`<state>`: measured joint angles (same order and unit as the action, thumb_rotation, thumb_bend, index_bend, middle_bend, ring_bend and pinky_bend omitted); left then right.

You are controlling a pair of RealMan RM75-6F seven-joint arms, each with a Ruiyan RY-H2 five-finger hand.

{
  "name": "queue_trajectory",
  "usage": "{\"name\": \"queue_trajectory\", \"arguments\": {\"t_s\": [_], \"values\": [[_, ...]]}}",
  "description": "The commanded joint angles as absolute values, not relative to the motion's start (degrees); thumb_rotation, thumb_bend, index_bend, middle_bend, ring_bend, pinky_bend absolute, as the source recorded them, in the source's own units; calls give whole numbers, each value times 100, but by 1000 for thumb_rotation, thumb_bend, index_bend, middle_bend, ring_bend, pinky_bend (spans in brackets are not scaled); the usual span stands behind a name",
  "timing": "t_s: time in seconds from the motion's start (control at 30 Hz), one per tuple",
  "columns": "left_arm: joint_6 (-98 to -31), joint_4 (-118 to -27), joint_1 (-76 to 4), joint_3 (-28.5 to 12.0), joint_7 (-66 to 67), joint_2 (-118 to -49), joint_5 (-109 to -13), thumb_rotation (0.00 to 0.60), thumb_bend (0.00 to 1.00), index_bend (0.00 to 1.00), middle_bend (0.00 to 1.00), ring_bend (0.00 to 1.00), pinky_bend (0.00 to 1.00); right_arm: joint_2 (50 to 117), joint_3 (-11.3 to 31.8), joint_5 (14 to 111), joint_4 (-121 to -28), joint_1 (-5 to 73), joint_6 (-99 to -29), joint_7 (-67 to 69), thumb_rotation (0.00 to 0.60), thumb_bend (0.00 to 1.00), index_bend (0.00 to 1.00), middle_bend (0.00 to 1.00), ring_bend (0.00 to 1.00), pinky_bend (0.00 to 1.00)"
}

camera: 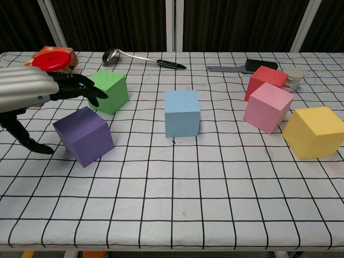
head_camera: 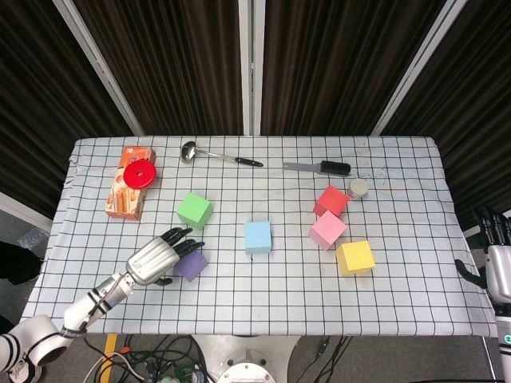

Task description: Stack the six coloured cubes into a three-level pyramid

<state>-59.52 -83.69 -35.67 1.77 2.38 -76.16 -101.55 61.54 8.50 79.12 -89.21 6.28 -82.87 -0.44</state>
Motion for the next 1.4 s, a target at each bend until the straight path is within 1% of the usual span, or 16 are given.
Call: {"name": "queue_trajectory", "arguments": {"t_s": [0.03, 0.1, 0.23, 0.37, 0.5, 0.57, 0.67, 0.77, 0.8, 0.9, 0.97, 1.1, 1.2, 1.4], "values": [[-5822, -8292, -3745, 157, 105, -7604, -10195, 600, 0, 89, 186, 29, 150, 6155, 857, 7883, -8958, 637, -8273, -97, 600, 165, 0, 0, 0, 0], [-5725, -8268, -3877, 126, -9, -7570, -10182, 600, 0, 90, 194, 29, 150, 6154, 860, 7863, -8978, 642, -8264, -133, 600, 166, 0, 0, 0, 0], [-5612, -8234, -4029, 185, -107, -7590, -10231, 600, 4, 117, 244, 29, 163, 6164, 872, 7808, -8988, 651, -8238, -169, 600, 168, 0, 0, 0, 0], [-5526, -8187, -4110, 216, -205, -7668, -10153, 600, 102, 167, 304, 30, 170, 6185, 885, 7769, -8966, 656, -8224, -156, 600, 169, 0, 0, 0, 0], [-5657, -8220, -4107, 207, -111, -7707, -10146, 600, 187, 191, 378, 50, 181, 6203, 893, 7720, -8920, 654, -8202, -120, 600, 172, 0, 0, 0, 0], [-5774, -8249, -4072, 173, 21, -7736, -10129, 600, 212, 203, 417, 67, 200, 6209, 898, 7701, -8899, 655, -8191, -103, 600, 176, 0, 0, 0, 0], [-5827, -8443, -4006, 50, 218, -7762, -9874, 600, 221, 206, 457, 92, 222, 6213, 905, 7694, -8878, 659, -8185, -77, 600, 184, 0, 0, 0, 0], [-5593, -8846, -3989, -161, 455, -7746, -9281, 600, 219, 206, 477, 107, 232, 6209, 915, 7711, -8887, 671, -8192, -71, 600, 183, 0, 0, 0, 0], [-5426, -9066, -3976, -264, 649, -7749, -8890, 600, 218, 206, 482, 114, 238, 6205, 921, 7724, -8898, 677, -8201, -68, 600, 184, 0, 0, 0, 0], [-5152, -9527, -4003, -520, 1431, -7850, -7896, 600, 219, 206, 487, 130, 241, 6169, 934, 7766, -8953, 685, -8237, -86, 600, 186, 0, 0, 0, 0], [-5149, -9666, -4050, -655, 1982, -7947, -7358, 600, 219, 206, 491, 132, 234, 6136, 942, 7795, -8992, 682, -8278, -111, 600, 186, 0, 0, 0, 0], [-5475, -9928, -4144, -897, 3091, -8267, -6082, 600, 219, 206, 531, 173, 227, 6075, 946, 7813, -9053, 649, -8348, -127, 600, 186, 0, 0, 0, 0], [-5733, -10188, -4269, -997, 3668, -8428, -5315, 600, 219, 206, 553, 200, 227, 6058, 945, 7788, -9046, 631, -8353, -101, 600, 184, 0, 0, 0, 0], [-6344, -10510, -4652, -1267, 4481, -8869, -4458, 600, 219, 206, 590, 229, 227, 6078, 939, 7755, -9007, 637, -8305, -55, 600, 186, 0, 0, 0, 0]]}}
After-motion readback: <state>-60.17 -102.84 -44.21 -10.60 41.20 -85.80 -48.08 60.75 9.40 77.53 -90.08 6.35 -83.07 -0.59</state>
